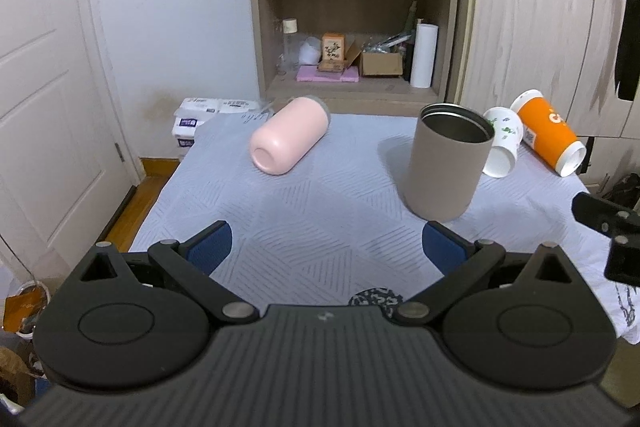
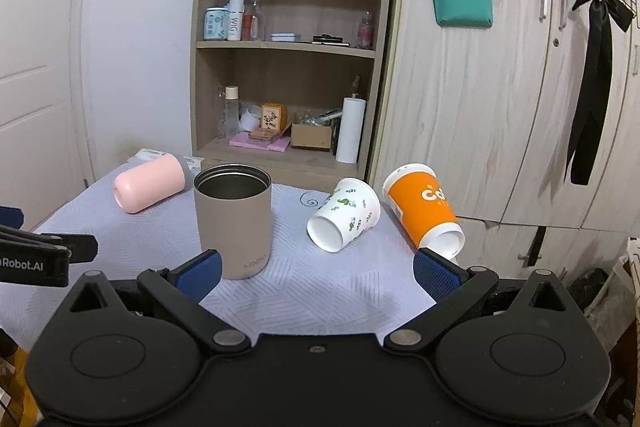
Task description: Flip cup upright
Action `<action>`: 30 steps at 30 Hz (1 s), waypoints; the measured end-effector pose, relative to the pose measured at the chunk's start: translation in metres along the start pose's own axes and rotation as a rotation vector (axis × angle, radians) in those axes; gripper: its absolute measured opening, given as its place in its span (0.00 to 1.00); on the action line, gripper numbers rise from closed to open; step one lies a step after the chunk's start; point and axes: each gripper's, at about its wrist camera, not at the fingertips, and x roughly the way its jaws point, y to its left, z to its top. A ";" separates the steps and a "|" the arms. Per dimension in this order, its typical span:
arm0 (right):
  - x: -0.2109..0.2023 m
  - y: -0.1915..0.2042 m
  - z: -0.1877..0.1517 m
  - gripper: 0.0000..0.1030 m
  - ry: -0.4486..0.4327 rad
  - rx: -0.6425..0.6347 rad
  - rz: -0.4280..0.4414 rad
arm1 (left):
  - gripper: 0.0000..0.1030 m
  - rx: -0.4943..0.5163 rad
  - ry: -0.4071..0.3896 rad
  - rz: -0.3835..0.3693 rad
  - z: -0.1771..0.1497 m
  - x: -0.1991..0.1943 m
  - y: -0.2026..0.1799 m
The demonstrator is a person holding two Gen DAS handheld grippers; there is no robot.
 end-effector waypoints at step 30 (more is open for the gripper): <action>-0.007 -0.010 0.001 1.00 -0.008 0.079 -0.024 | 1.00 0.014 0.027 0.056 0.004 0.006 0.000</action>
